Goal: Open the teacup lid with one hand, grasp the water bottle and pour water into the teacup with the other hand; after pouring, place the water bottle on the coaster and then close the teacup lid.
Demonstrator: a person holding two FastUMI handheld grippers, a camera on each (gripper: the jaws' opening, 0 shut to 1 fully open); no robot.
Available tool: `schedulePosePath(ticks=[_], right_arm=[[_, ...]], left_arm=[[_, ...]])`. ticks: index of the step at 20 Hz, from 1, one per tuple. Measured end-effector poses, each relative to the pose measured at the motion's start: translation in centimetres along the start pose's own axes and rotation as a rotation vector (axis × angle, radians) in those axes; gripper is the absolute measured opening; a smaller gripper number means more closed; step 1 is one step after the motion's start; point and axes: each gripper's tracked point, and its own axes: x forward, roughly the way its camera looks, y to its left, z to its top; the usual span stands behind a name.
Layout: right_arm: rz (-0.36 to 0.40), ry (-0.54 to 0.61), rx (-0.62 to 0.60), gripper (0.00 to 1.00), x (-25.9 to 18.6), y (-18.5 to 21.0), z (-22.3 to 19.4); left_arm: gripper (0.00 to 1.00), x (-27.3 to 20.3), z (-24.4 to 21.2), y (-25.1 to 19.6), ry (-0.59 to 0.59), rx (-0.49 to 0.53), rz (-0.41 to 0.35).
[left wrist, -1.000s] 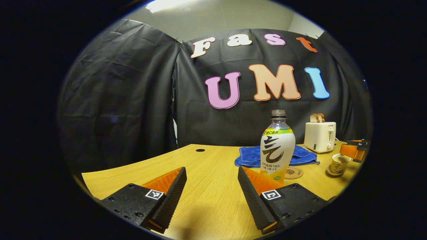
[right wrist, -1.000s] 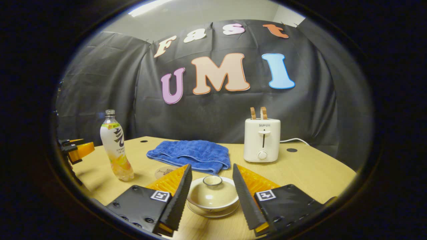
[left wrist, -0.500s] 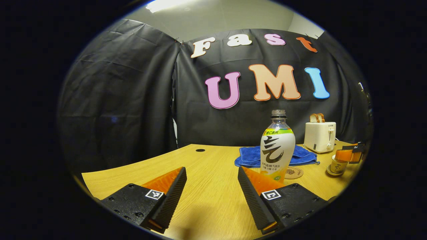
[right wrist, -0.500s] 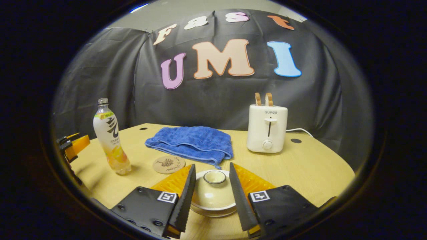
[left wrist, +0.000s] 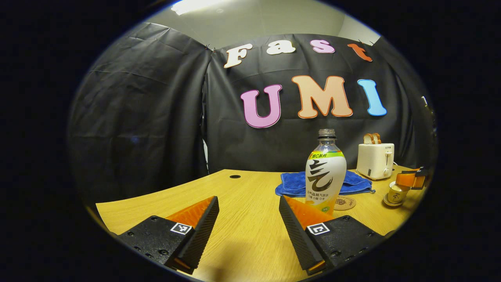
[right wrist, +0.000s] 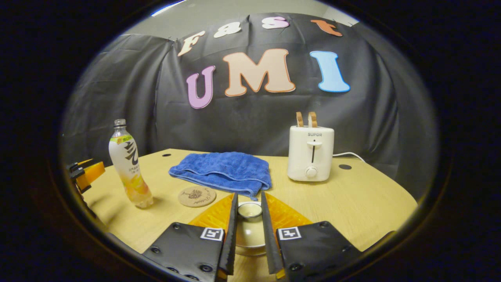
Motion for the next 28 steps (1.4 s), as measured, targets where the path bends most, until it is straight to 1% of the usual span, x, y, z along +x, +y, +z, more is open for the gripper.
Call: schedulePosePath(ticks=[4, 6, 8, 10, 12, 16, 18, 21, 22, 23, 24, 25, 28], right_arm=[[0.003, -0.081, 0.0, 0.36, -1.0, -0.1, 1.0], [-0.014, -0.117, 0.007, 0.35, -1.5, -0.4, 1.4], [-0.032, -0.144, 0.007, 0.37, -2.0, -0.8, 1.8], [-0.055, -0.147, 0.009, 0.37, -2.7, -1.4, 1.6], [-0.071, -0.15, 0.01, 0.36, -3.3, -2.0, 1.7], [-0.097, -0.154, 0.012, 0.35, -5.1, -3.5, 1.6], [-0.122, -0.157, 0.014, 0.35, -6.1, -4.5, 1.5], [-0.14, -0.157, 0.014, 0.36, -7.3, -5.4, 1.4], [-0.146, -0.158, 0.015, 0.35, -7.6, -5.7, 1.3], [-0.153, -0.159, 0.015, 0.36, -8.0, -6.0, 1.3], [-0.16, -0.159, 0.015, 0.35, -8.4, -6.3, 1.3], [-0.165, -0.16, 0.015, 0.36, -8.6, -6.5, 1.3], [-0.157, -0.157, 0.015, 0.36, -9.0, -6.6, 1.1]], left_arm=[[0.9, 0.1, 0.0, -0.1, 0.0, -0.001, -0.005], [0.9, 0.0, 0.0, -0.1, -0.001, -0.001, -0.017], [0.91, -0.1, 0.0, -0.2, -0.002, -0.002, -0.032], [0.9, -0.1, 0.1, -0.5, -0.002, -0.002, -0.056], [0.9, -0.1, 0.2, -1.9, -0.004, -0.003, -0.107], [0.9, -0.6, 0.2, -4.2, -0.01, -0.007, -0.24], [0.9, -0.7, 0.2, -4.9, -0.008, -0.008, -0.289], [0.9, -1.1, 0.0, -6.9, -0.006, -0.007, -0.389], [0.9, -1.0, 0.2, -7.3, -0.011, -0.01, -0.409], [0.9, -1.0, 0.2, -7.6, -0.009, -0.009, -0.426], [0.9, -0.9, 0.2, -7.9, -0.009, -0.01, -0.435], [0.9, -0.6, 0.1, -8.2, -0.007, -0.01, -0.441], [0.9, 0.2, -0.1, -9.3, 0.005, -0.009, -0.462]])
